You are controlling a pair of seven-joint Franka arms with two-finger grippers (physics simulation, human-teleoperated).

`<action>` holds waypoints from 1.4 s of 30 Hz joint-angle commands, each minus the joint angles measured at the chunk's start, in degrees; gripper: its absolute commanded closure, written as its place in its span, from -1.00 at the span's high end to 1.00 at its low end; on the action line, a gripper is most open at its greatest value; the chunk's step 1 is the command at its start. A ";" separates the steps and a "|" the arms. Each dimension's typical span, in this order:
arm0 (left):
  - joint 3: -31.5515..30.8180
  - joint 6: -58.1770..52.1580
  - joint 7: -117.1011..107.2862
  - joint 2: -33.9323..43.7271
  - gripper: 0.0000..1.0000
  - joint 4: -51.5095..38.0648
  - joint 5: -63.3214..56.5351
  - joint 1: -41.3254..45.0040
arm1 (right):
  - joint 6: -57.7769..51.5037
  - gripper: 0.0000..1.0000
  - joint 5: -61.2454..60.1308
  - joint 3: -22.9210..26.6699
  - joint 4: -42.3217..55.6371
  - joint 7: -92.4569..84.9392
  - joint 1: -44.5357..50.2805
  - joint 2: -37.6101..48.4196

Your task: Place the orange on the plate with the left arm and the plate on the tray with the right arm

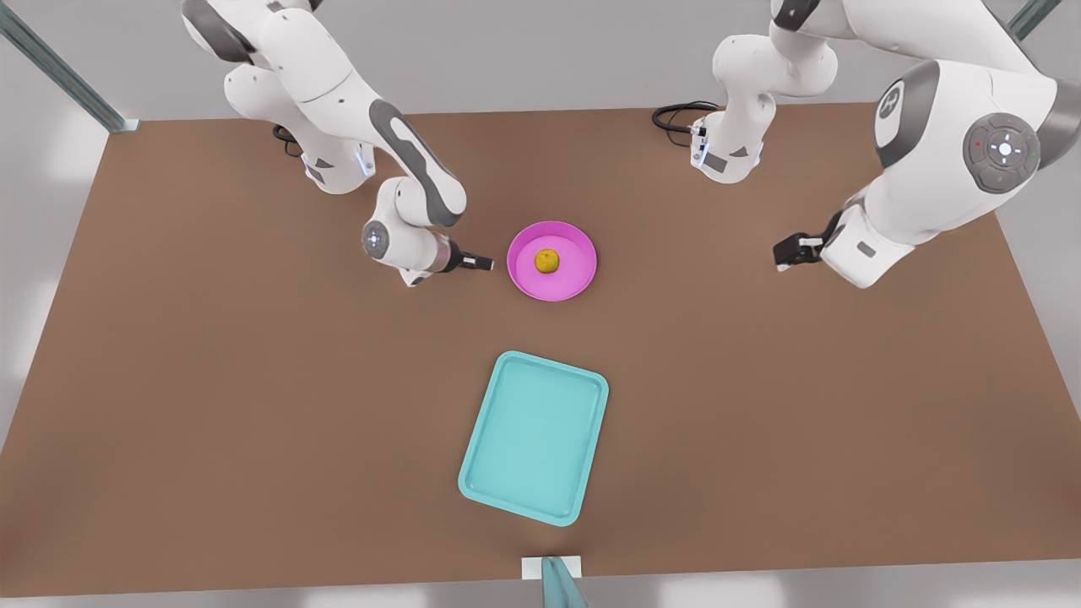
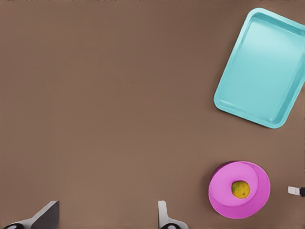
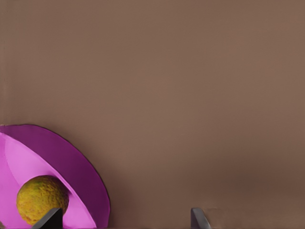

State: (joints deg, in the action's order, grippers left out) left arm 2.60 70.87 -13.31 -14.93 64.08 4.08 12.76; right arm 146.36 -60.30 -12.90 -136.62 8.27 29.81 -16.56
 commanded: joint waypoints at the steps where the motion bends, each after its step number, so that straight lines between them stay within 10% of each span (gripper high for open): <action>1: 1.45 0.06 7.51 0.25 1.00 -0.71 0.67 -0.46 | 2.52 1.00 -5.36 -0.28 2.49 1.13 1.48 -1.99; 24: 1.01 0.94 7.34 -0.36 1.00 -1.06 0.84 -0.46 | 2.17 1.00 -17.13 -2.83 9.00 -14.07 5.79 -10.07; 26: 1.01 1.29 7.34 -0.45 1.00 -1.06 0.84 -0.46 | 1.73 0.59 -17.13 -2.83 9.61 -14.16 5.79 -10.51; 34: 1.09 1.38 7.34 -0.45 1.00 -1.06 0.84 -0.46 | 1.73 0.54 -17.04 -2.83 9.53 -14.16 5.61 -10.87; 42: 1.18 2.35 7.43 -0.54 1.00 -0.97 0.75 -0.54 | 1.82 0.08 -17.04 -2.83 9.61 -14.16 5.61 -11.83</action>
State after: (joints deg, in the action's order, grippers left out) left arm 3.78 72.75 -6.68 -15.54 63.12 4.92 12.22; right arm 148.21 -77.31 -15.73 -127.10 -3.69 35.42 -28.39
